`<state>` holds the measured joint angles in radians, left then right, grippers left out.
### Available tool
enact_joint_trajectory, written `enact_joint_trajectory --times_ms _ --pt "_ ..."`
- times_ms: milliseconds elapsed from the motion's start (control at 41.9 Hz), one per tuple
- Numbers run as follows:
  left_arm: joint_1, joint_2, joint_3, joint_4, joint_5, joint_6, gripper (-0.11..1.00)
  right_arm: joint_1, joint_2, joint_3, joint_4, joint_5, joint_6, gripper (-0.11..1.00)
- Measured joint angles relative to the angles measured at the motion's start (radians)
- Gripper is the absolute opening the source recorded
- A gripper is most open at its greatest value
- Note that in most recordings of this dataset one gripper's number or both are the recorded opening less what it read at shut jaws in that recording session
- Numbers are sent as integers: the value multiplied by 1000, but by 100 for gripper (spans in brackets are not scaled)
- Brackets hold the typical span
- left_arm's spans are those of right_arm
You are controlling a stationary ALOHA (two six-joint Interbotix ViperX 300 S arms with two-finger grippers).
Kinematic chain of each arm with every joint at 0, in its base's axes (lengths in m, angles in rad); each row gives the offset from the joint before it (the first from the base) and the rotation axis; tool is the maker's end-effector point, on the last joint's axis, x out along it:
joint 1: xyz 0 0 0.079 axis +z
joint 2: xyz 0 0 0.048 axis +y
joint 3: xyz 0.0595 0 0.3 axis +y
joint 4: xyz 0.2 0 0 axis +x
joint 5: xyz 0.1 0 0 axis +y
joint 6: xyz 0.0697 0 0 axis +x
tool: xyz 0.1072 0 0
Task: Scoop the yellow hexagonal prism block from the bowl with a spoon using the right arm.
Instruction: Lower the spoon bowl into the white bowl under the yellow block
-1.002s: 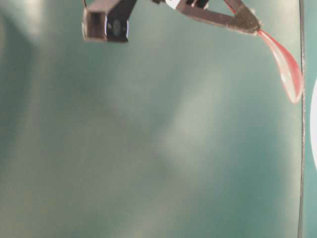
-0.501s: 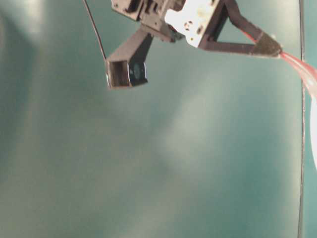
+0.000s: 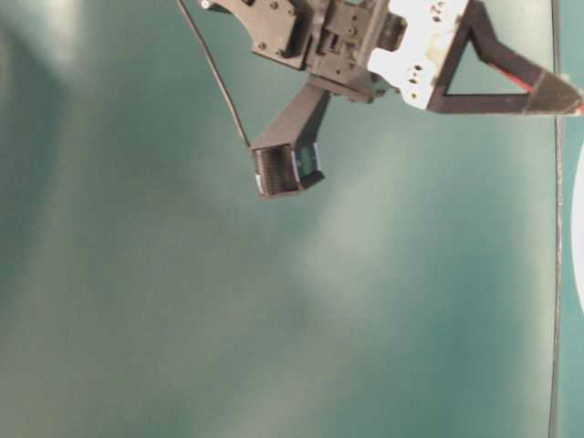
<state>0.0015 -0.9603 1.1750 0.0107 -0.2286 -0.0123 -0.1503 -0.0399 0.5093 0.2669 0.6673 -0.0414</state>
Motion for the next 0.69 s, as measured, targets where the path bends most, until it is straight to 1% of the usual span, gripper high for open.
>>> enact_joint_trajectory --times_ms 238,525,692 --pt "0 0 -2 0 3 0 0 2 32 -9 0 -20 0 24" --pt "0 -2 -2 0 3 0 0 20 89 -48 0 -46 0 24" --pt "0 -2 -2 0 3 0 0 21 115 -78 0 -95 0 24"
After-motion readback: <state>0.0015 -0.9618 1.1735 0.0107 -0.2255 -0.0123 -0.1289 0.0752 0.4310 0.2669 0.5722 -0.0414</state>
